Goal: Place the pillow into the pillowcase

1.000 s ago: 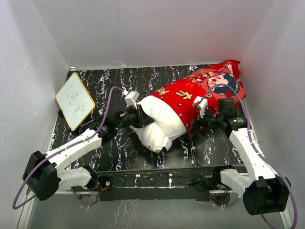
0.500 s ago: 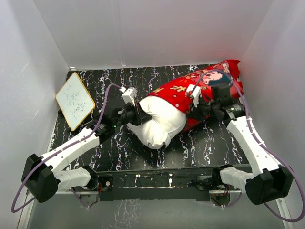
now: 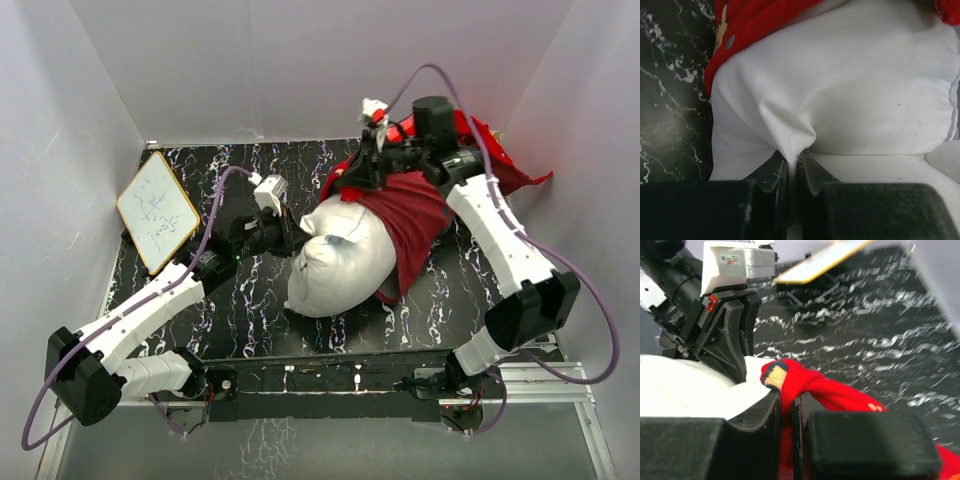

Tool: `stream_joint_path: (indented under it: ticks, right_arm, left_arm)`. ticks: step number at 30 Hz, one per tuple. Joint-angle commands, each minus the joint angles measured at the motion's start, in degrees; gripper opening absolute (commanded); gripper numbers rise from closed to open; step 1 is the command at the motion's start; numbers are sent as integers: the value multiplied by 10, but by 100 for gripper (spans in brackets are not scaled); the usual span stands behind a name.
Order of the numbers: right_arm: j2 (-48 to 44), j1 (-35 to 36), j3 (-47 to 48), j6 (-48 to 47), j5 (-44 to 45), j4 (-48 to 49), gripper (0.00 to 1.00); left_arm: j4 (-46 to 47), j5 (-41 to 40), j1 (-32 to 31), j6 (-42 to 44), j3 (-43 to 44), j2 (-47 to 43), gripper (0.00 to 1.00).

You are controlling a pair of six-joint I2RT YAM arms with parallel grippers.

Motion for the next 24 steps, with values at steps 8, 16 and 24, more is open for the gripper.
stream_joint_path:
  ticks: [8,16,24]
  right_arm:
    - [-8,46,-134,-29,64,-1,46]
    - [-216,-25,-212,-70,52,10,84]
    - [-296,-31,-393,-73,202,51,80]
  left_arm:
    - [139,15,107,-101,-220,0,0]
    - [167,36,156,-115,-229,11,0]
    - [192,63,163,-123,-229,29,0]
